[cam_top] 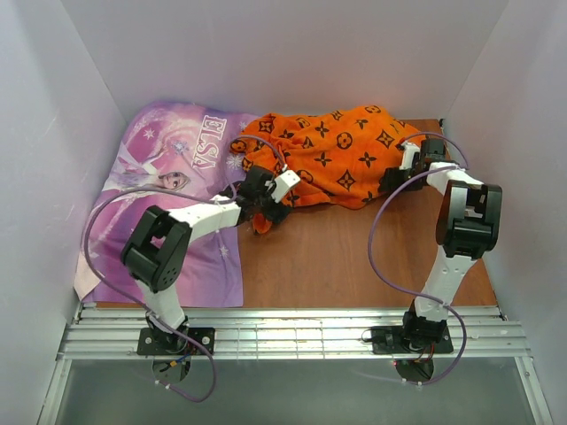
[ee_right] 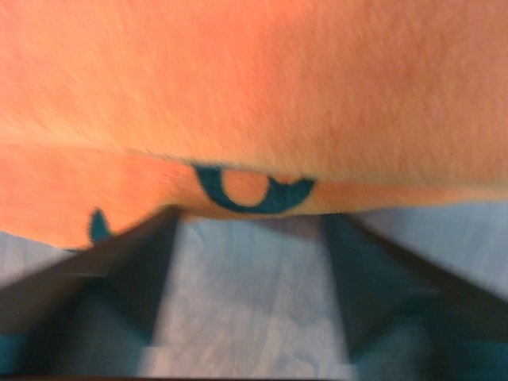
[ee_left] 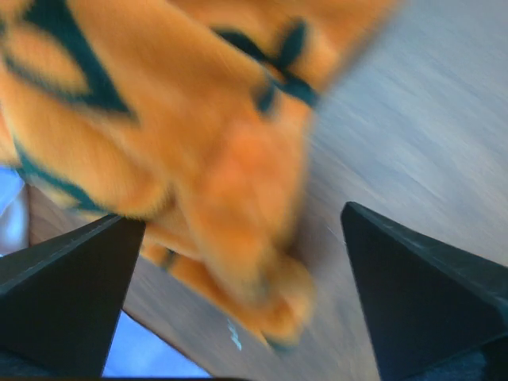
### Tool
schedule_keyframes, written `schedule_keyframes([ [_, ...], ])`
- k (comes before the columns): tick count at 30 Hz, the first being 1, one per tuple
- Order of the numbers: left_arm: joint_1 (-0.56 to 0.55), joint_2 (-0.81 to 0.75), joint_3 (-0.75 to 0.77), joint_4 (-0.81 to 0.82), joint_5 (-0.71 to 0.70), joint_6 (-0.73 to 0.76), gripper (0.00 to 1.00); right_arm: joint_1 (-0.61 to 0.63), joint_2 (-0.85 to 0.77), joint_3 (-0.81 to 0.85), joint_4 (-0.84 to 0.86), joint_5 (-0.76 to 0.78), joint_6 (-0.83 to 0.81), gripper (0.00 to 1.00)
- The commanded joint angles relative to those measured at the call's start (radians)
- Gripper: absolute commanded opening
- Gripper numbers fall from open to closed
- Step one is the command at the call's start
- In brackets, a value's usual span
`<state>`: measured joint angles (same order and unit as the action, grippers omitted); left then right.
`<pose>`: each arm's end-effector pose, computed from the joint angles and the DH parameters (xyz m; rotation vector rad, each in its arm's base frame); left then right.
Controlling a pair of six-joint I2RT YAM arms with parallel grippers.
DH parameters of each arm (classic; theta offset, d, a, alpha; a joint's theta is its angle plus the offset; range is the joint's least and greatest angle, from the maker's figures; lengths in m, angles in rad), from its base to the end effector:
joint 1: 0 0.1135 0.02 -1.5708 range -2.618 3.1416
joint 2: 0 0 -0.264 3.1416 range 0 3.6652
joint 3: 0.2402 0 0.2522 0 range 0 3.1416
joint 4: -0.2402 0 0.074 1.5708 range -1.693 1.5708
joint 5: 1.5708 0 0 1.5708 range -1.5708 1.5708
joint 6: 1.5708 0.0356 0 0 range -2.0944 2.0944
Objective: Put the pillow into the pillowcase
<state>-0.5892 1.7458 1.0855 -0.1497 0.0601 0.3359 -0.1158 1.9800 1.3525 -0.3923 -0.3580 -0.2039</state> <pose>0.3079 -0.2084 0.1913 1.0910 2.1236 -0.1918 0.4134 -0.0355 0.1690 -0.2401 2.5161 0.3373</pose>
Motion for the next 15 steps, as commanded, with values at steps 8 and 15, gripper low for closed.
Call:
schedule_keyframes([
  [8, 0.08, 0.052, 0.201, -0.024, -0.166, 0.0, 0.0, -0.001, -0.13, 0.059, 0.138, -0.157, 0.15, 0.01],
  [15, 0.12, -0.06, 0.255, -0.149, 0.046, -0.008, 0.0, 0.071, -0.361, -0.111, 0.15, -0.128, -0.093, 0.62],
])
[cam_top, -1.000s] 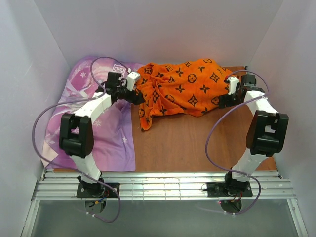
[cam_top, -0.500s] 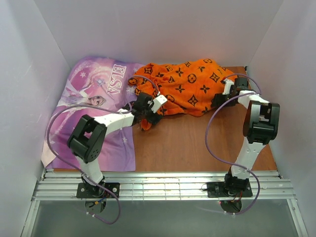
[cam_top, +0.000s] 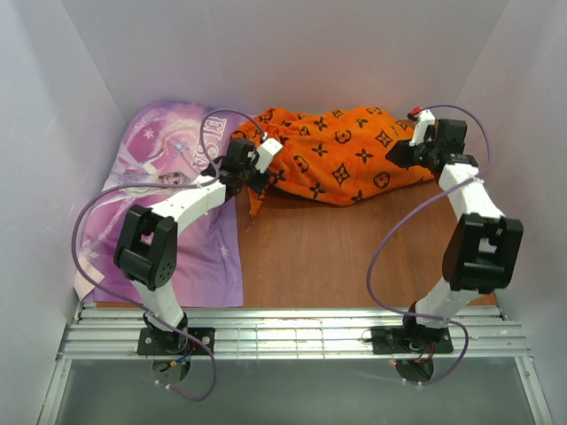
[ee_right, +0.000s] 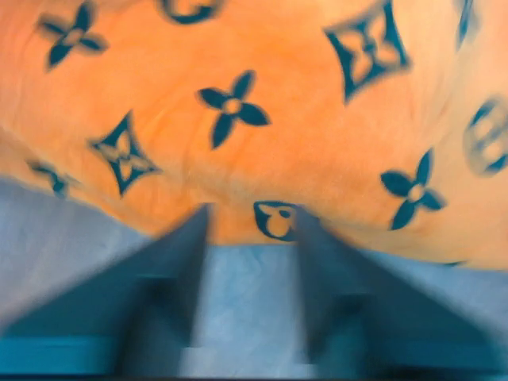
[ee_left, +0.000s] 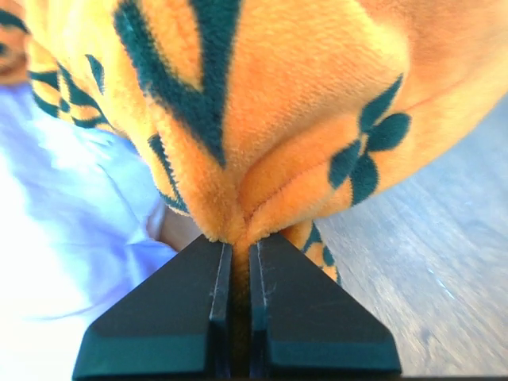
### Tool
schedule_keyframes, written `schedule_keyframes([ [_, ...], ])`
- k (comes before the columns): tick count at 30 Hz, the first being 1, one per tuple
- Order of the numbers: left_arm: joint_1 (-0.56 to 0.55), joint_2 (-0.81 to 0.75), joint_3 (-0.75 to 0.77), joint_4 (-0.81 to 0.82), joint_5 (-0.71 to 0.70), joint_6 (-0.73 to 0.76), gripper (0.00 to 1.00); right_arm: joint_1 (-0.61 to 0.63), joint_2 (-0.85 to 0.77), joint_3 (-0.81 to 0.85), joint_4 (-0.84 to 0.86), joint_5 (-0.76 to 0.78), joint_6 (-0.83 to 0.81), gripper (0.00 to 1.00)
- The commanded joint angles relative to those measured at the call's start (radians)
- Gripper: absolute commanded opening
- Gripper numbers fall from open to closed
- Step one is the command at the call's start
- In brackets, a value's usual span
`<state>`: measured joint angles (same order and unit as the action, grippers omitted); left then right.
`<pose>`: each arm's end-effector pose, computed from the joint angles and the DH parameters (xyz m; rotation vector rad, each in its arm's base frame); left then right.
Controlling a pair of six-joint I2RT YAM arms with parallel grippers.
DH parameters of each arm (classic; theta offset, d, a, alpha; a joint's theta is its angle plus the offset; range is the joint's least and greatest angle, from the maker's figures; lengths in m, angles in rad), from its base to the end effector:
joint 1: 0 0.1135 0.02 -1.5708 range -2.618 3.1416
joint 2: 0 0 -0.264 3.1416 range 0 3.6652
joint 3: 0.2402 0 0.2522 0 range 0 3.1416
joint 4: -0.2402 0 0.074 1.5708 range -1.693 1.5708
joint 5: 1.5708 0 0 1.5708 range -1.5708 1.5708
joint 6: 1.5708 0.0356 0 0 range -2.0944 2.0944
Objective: Put the pillow into the pillowcase
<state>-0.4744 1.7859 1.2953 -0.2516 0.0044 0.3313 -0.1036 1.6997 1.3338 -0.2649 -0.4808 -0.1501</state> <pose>0.3571 -0.1835 0.2348 0.9094 2.1281 -0.0778 0.3890 -0.0239 0.2814 -0.3144 2.1217 0.3808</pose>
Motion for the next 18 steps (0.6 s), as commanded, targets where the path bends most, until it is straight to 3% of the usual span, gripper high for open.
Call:
schedule_keyframes([
  [1, 0.005, -0.097, 0.047, -0.06, 0.117, -0.008, 0.0, 0.08, -0.104, -0.138, 0.041, 0.025, -0.266, 0.76],
  [3, 0.005, -0.091, 0.05, -0.084, 0.129, -0.021, 0.0, 0.169, -0.164, -0.287, 0.081, 0.086, -0.386, 0.89],
  [5, 0.005, -0.091, 0.053, -0.089, 0.137, -0.023, 0.0, 0.214, -0.21, -0.379, 0.182, 0.155, -0.523, 0.89],
  [9, 0.005, -0.094, 0.079, -0.112, 0.154, -0.025, 0.0, 0.251, -0.219, -0.473, 0.254, 0.249, -0.643, 0.91],
  [12, 0.008, -0.092, 0.107, -0.123, 0.18, -0.031, 0.0, 0.284, -0.209, -0.572, 0.473, 0.402, -0.713, 0.99],
  [18, 0.019, -0.086, 0.174, -0.159, 0.216, -0.048, 0.0, 0.323, -0.059, -0.665, 0.83, 0.636, -0.779, 0.98],
])
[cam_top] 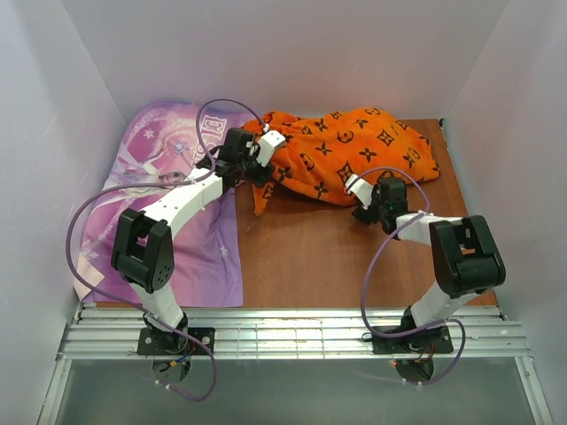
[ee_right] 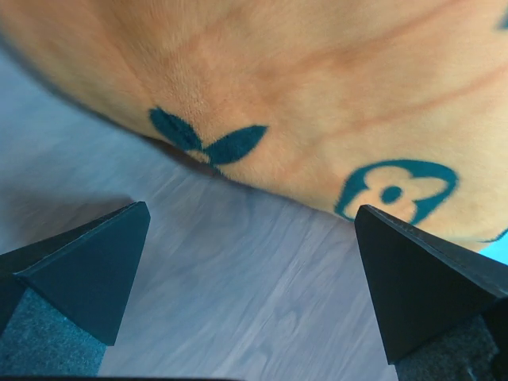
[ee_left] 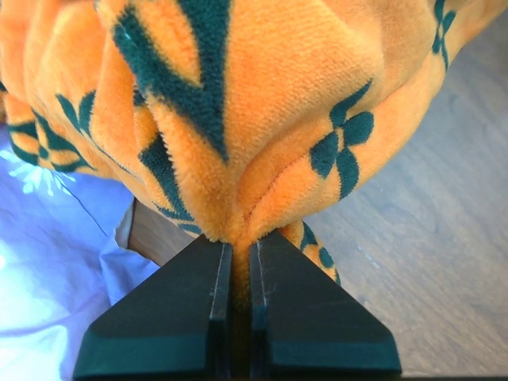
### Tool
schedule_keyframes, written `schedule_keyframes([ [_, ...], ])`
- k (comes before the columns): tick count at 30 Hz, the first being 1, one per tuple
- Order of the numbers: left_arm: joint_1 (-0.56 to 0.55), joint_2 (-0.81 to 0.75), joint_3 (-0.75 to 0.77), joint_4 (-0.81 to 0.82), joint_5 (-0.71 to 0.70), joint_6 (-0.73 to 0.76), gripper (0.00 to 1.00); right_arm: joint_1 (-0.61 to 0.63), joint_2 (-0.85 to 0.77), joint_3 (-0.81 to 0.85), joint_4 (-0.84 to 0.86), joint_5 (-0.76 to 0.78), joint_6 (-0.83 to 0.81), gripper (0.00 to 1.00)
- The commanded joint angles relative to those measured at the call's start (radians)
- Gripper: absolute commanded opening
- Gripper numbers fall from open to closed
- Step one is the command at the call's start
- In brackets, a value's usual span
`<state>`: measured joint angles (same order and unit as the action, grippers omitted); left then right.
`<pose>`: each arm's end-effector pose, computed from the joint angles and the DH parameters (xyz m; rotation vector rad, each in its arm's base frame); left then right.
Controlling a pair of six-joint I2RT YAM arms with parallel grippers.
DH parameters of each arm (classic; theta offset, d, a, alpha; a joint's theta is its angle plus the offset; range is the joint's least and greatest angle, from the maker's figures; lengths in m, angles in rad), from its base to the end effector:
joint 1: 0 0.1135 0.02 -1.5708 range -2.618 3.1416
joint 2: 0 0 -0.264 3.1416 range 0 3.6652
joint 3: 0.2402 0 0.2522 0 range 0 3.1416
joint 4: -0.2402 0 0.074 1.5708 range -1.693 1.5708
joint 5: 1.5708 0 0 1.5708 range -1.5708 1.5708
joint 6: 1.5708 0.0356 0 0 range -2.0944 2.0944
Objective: Put the pillow into the pillowcase
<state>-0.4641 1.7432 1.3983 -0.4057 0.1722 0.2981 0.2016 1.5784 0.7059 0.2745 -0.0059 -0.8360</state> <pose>0.3513 -0.1827 0.2728 0.9449 2.1239 -0.2835 0.3096 0.0635 0.1667 -1.0892 1.9008 -0.3552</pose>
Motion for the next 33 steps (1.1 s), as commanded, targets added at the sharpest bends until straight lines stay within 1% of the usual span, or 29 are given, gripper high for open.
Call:
schedule_keyframes([
  [1, 0.012, -0.044, 0.082, -0.008, 0.047, -0.013, 0.0, 0.018, 0.087, -0.036, 0.319, 0.178, -0.104, 0.99],
  [2, 0.015, -0.042, 0.09, -0.013, 0.049, -0.014, 0.0, 0.018, 0.142, -0.033, 0.343, 0.194, -0.112, 0.99],
  [3, 0.027, -0.043, 0.102, -0.018, 0.053, -0.019, 0.0, 0.018, 0.172, -0.028, 0.432, 0.216, -0.141, 0.99],
  [5, 0.044, -0.044, 0.119, -0.027, 0.069, -0.031, 0.0, 0.012, 0.262, -0.008, 0.526, 0.286, -0.173, 0.99],
  [6, 0.06, -0.044, 0.131, -0.031, 0.078, -0.039, 0.0, 0.007, 0.291, 0.003, 0.613, 0.309, -0.195, 0.98],
  [7, 0.07, -0.042, 0.137, -0.044, 0.09, -0.048, 0.0, -0.005, 0.333, 0.041, 0.636, 0.342, -0.198, 0.87],
  [8, 0.077, -0.043, 0.143, -0.048, 0.098, -0.048, 0.0, -0.014, 0.344, 0.058, 0.653, 0.349, -0.195, 0.72],
  [9, 0.093, -0.044, 0.146, -0.053, 0.099, -0.057, 0.0, -0.024, 0.347, 0.072, 0.667, 0.356, -0.178, 0.53],
  [10, 0.1, -0.047, 0.151, -0.054, 0.101, -0.062, 0.0, -0.043, 0.333, 0.087, 0.666, 0.354, -0.167, 0.17],
  [11, 0.111, -0.048, 0.156, -0.059, 0.111, -0.066, 0.0, -0.051, 0.319, 0.116, 0.651, 0.353, -0.158, 0.03],
  [12, 0.126, -0.05, 0.159, -0.061, 0.116, -0.068, 0.0, -0.06, 0.299, 0.131, 0.625, 0.347, -0.15, 0.01],
  [14, 0.137, -0.05, 0.179, -0.062, 0.116, -0.068, 0.0, -0.094, 0.197, 0.148, 0.519, 0.293, -0.109, 0.01],
  [15, 0.145, -0.051, 0.186, -0.062, 0.121, -0.068, 0.0, -0.106, 0.149, 0.165, 0.47, 0.232, -0.085, 0.01],
  [16, 0.147, -0.056, 0.198, -0.059, 0.119, -0.073, 0.0, -0.128, 0.049, 0.179, 0.359, 0.195, -0.042, 0.01],
  [18, 0.15, -0.068, 0.205, -0.042, 0.121, -0.08, 0.0, -0.148, -0.059, 0.222, 0.251, 0.12, -0.003, 0.01],
  [19, 0.15, -0.08, 0.206, -0.035, 0.124, -0.086, 0.0, -0.163, -0.158, 0.237, 0.205, 0.048, 0.006, 0.01],
  [20, 0.15, -0.118, 0.187, 0.003, 0.131, -0.091, 0.0, -0.168, -0.205, 0.245, 0.125, 0.022, 0.02, 0.01],
  [21, 0.15, -0.149, 0.164, 0.036, 0.131, -0.102, 0.0, -0.168, -0.249, 0.257, 0.089, -0.03, 0.026, 0.01],
  [22, 0.15, -0.181, 0.13, 0.072, 0.136, -0.123, 0.0, -0.169, -0.336, 0.26, 0.048, -0.049, 0.029, 0.01],
  [23, 0.15, -0.259, 0.066, 0.144, 0.138, -0.132, 0.0, -0.169, -0.38, 0.259, -0.007, -0.066, 0.035, 0.01],
  [24, 0.15, -0.293, 0.036, 0.171, 0.142, -0.137, 0.0, -0.169, -0.423, 0.251, -0.033, -0.08, 0.037, 0.01],
  [25, 0.15, -0.33, 0.016, 0.185, 0.157, -0.14, 0.0, -0.169, -0.502, 0.253, -0.058, -0.097, 0.041, 0.01],
  [26, 0.148, -0.362, -0.004, 0.186, 0.162, -0.133, 0.0, -0.169, -0.539, 0.257, -0.108, -0.101, 0.044, 0.01],
  [27, 0.148, -0.429, -0.012, 0.185, 0.167, -0.128, 0.0, -0.171, -0.576, 0.26, -0.127, -0.101, 0.046, 0.01],
  [28, 0.148, -0.467, -0.019, 0.185, 0.164, -0.123, 0.0, -0.171, -0.64, 0.276, -0.148, -0.097, 0.044, 0.01],
  [29, 0.148, -0.502, -0.03, 0.177, 0.173, -0.114, 0.0, -0.169, -0.671, 0.286, -0.17, -0.091, 0.044, 0.01],
  [30, 0.148, -0.577, -0.044, 0.165, 0.188, -0.103, 0.0, -0.171, -0.699, 0.294, -0.207, -0.079, 0.032, 0.01],
  [32, 0.148, -0.643, -0.053, 0.113, 0.242, -0.074, 0.0, -0.171, -0.768, 0.309, -0.222, -0.063, 0.002, 0.01],
  [33, 0.147, -0.687, -0.055, 0.098, 0.245, -0.057, 0.0, -0.174, -0.799, 0.317, -0.242, -0.051, -0.027, 0.01],
])
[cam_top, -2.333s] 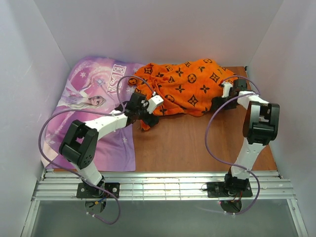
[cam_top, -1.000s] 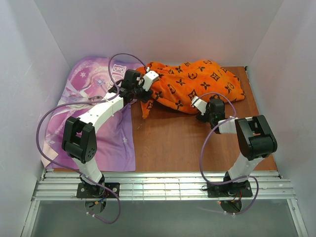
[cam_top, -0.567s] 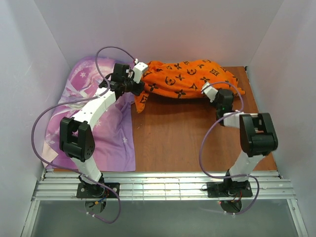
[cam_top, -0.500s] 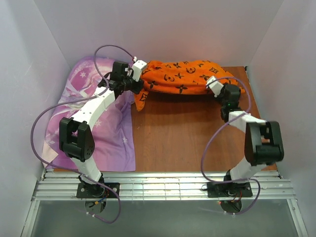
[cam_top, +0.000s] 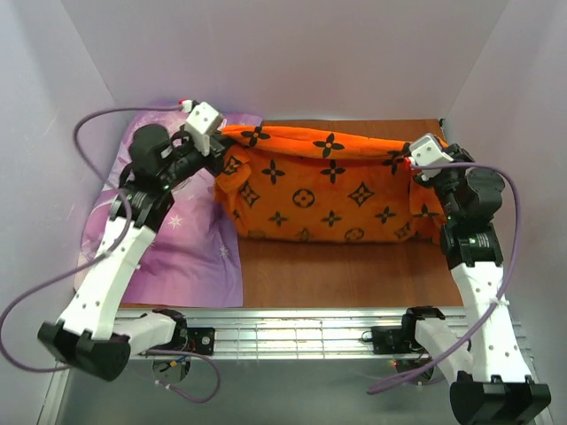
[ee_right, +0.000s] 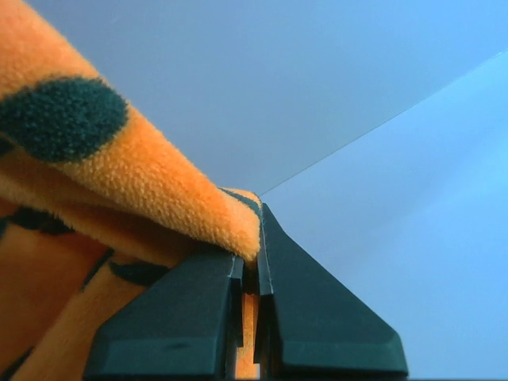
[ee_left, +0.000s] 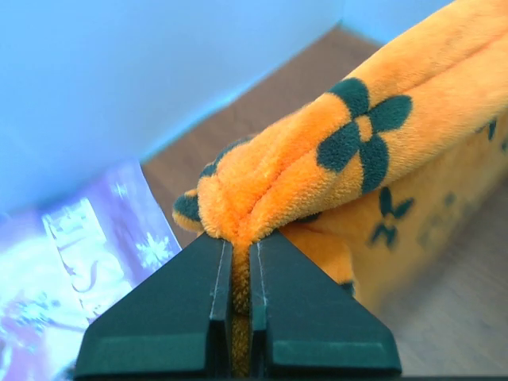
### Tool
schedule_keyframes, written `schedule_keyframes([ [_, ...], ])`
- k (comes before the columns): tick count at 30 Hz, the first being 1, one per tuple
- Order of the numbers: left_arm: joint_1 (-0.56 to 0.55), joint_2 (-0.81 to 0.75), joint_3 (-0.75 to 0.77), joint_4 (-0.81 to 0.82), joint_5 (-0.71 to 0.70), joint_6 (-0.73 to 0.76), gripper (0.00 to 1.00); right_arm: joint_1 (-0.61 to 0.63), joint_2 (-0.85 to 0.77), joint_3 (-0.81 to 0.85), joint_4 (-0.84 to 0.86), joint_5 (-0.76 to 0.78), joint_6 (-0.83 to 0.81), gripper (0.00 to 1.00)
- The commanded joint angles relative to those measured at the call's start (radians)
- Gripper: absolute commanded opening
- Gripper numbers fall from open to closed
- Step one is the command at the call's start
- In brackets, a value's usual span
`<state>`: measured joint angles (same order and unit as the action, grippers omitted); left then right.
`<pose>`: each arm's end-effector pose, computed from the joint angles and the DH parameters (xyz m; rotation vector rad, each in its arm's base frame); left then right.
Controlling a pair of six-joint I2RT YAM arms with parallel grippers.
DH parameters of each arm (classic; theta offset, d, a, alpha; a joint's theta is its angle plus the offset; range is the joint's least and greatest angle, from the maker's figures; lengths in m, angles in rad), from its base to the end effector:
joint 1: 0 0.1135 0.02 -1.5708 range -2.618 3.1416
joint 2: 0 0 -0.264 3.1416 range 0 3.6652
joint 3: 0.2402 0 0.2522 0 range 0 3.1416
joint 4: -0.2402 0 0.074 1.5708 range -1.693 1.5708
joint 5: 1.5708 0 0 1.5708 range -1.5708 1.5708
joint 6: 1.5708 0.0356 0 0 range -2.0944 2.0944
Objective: Put the pillow into the pillowcase
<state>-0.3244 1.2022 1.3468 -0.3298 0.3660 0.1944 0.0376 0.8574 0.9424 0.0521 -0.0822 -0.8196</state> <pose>0.2462 -0.0962 0.4347 0.7053 1.6146 -0.4155 0.1944 0.0102 0.4087 -0.6687 1.2980 -0.5824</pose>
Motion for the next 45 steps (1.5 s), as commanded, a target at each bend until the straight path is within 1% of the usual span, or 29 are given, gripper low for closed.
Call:
schedule_keyframes([
  [1, 0.007, -0.164, -0.003, 0.006, 0.051, 0.05, 0.0, -0.01, -0.086, 0.081, -0.03, 0.033, -0.052, 0.01],
  [3, 0.007, -0.173, -0.006, -0.041, 0.057, 0.08, 0.0, -0.008, -0.095, 0.072, -0.038, 0.065, -0.068, 0.01],
  [7, 0.007, -0.098, -0.069, -0.04, 0.074, 0.079, 0.0, -0.015, 0.02, 0.065, -0.024, 0.121, -0.061, 0.01],
  [9, 0.008, 0.015, -0.077, -0.006, 0.105, 0.073, 0.0, -0.024, 0.08, 0.058, 0.018, 0.104, -0.056, 0.01],
  [10, 0.007, 0.058, -0.078, 0.023, 0.106, 0.044, 0.0, -0.027, 0.154, 0.058, 0.038, 0.098, -0.067, 0.01],
  [12, 0.008, 0.23, -0.039, 0.098, 0.108, 0.022, 0.0, -0.028, 0.256, 0.105, 0.087, 0.09, -0.102, 0.01],
  [13, 0.01, 0.306, -0.014, 0.129, 0.065, 0.02, 0.0, -0.028, 0.401, 0.148, 0.095, 0.091, -0.104, 0.01],
  [14, 0.013, 0.38, 0.07, 0.184, 0.021, 0.017, 0.0, -0.028, 0.486, 0.223, 0.097, 0.107, -0.081, 0.11],
  [15, 0.021, 0.552, 0.136, 0.202, -0.06, 0.002, 0.2, -0.028, 0.573, 0.301, 0.08, 0.151, -0.043, 0.26],
  [16, 0.037, 0.642, 0.222, 0.169, -0.152, -0.045, 0.34, -0.027, 0.748, 0.514, 0.054, 0.189, -0.026, 0.51],
  [17, 0.083, 0.727, 0.344, 0.122, -0.192, -0.076, 0.47, -0.028, 0.832, 0.639, -0.001, 0.223, 0.003, 0.58],
  [18, 0.106, 0.885, 0.57, 0.062, -0.226, -0.117, 0.59, -0.028, 0.967, 0.759, -0.147, 0.273, 0.038, 0.65],
  [19, 0.134, 0.927, 0.677, 0.005, -0.237, -0.15, 0.61, -0.028, 1.017, 1.003, -0.237, 0.291, 0.057, 0.69],
  [20, 0.171, 0.935, 0.713, -0.017, -0.239, -0.176, 0.66, -0.028, 1.052, 1.083, -0.303, 0.288, 0.074, 0.7],
  [21, 0.179, 0.883, 0.656, 0.013, -0.248, -0.164, 0.74, -0.059, 1.06, 1.14, -0.407, 0.247, 0.086, 0.7],
  [22, 0.185, 0.844, 0.623, 0.04, -0.249, -0.144, 0.77, -0.059, 1.042, 1.141, -0.434, 0.231, 0.089, 0.7],
  [25, 0.194, 0.716, 0.49, 0.035, -0.214, -0.067, 0.77, -0.062, 0.883, 0.97, -0.46, 0.125, 0.076, 0.66],
  [26, 0.196, 0.682, 0.442, 0.028, -0.138, -0.059, 0.77, -0.062, 0.838, 0.826, -0.463, 0.099, 0.077, 0.65],
  [27, 0.196, 0.642, 0.393, 0.02, -0.092, -0.044, 0.77, -0.062, 0.763, 0.762, -0.465, 0.055, 0.077, 0.65],
  [28, 0.193, 0.572, 0.291, 0.018, -0.06, -0.052, 0.76, -0.062, 0.737, 0.7, -0.484, 0.044, 0.076, 0.63],
  [29, 0.191, 0.533, 0.243, 0.018, 0.017, -0.065, 0.74, -0.062, 0.712, 0.611, -0.501, 0.038, 0.083, 0.62],
  [31, 0.188, 0.443, 0.119, 0.005, 0.117, -0.101, 0.73, -0.064, 0.666, 0.547, -0.607, -0.005, 0.102, 0.62],
  [33, 0.157, 0.378, 0.03, 0.005, 0.193, -0.107, 0.73, -0.065, 0.617, 0.471, -0.693, -0.109, 0.115, 0.63],
  [34, 0.141, 0.343, -0.045, 0.003, 0.205, -0.093, 0.74, -0.065, 0.597, 0.445, -0.725, -0.154, 0.125, 0.68],
  [35, 0.092, 0.289, -0.084, -0.003, 0.211, -0.082, 0.75, -0.065, 0.582, 0.415, -0.789, -0.195, 0.151, 0.7],
  [38, -0.005, 0.222, -0.19, -0.043, 0.189, -0.072, 0.76, -0.047, 0.54, 0.311, -0.84, -0.302, 0.223, 0.75],
  [41, -0.05, 0.226, -0.242, -0.098, 0.202, -0.119, 0.76, -0.041, 0.54, 0.216, -0.834, -0.317, 0.267, 0.78],
  [44, -0.061, 0.264, -0.308, -0.1, 0.235, -0.173, 0.76, -0.039, 0.598, 0.158, -0.789, -0.263, 0.307, 0.79],
  [45, -0.067, 0.278, -0.33, -0.086, 0.232, -0.184, 0.76, -0.041, 0.639, 0.148, -0.734, -0.216, 0.315, 0.79],
])
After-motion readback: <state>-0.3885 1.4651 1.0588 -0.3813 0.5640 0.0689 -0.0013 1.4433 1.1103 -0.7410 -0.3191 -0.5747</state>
